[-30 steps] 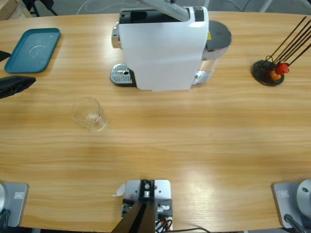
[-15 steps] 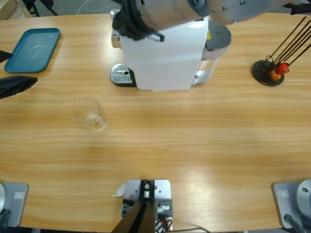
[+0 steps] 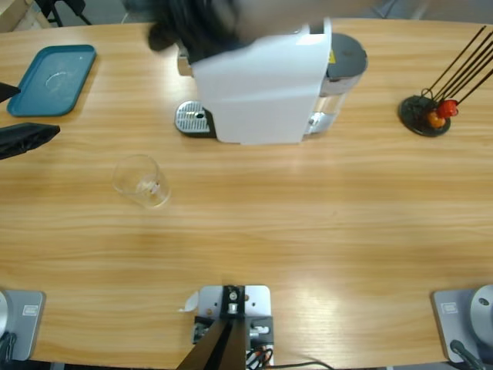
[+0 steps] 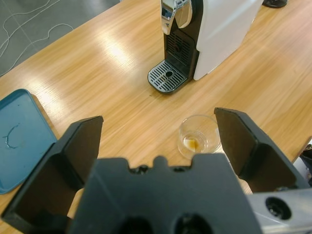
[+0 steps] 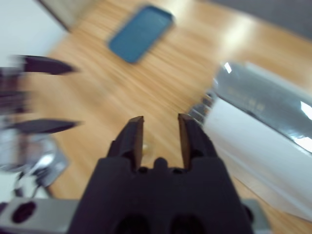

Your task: Pour coffee

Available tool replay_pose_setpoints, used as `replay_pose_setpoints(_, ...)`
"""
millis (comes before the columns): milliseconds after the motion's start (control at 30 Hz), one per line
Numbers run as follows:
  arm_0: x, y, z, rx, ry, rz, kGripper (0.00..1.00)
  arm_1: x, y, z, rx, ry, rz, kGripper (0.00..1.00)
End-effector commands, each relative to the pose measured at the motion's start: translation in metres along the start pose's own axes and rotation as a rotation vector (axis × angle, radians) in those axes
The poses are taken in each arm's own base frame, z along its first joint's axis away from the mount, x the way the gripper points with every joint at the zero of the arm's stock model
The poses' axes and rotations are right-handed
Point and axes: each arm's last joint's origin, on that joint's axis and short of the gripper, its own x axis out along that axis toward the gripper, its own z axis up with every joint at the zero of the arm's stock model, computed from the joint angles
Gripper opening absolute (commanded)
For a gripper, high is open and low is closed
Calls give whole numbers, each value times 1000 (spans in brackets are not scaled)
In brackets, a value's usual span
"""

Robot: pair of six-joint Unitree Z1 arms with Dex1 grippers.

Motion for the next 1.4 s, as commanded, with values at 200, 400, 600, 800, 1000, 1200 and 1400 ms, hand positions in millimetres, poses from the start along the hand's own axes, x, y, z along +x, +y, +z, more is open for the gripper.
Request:
replay_pose_setpoints(200,5,-34,-11,-14,74,10,995,-172,-44,-85,-109,134,-128,1000)
replay_pose_setpoints(400,36,-69,-12,-76,144,166,954,-202,-81,-150,-62,230,-207,1000)
replay_pose_setpoints(600,63,-101,-6,-98,183,173,954,-217,-100,-182,-87,293,-267,1000)
replay_pose_setpoints(800,70,-115,-21,-130,226,176,941,-220,-102,-183,-71,288,-276,1000)
replay_pose_setpoints(1000,84,-120,-34,-109,281,220,942,-218,-103,-183,-64,291,-290,1000)
replay_pose_setpoints(1200,83,-115,-32,-80,293,286,941,-218,-104,-183,-52,291,-303,1000)
replay_pose_setpoints(1400,97,-122,-41,-101,331,322,941,-217,-104,-183,-54,295,-304,1000)
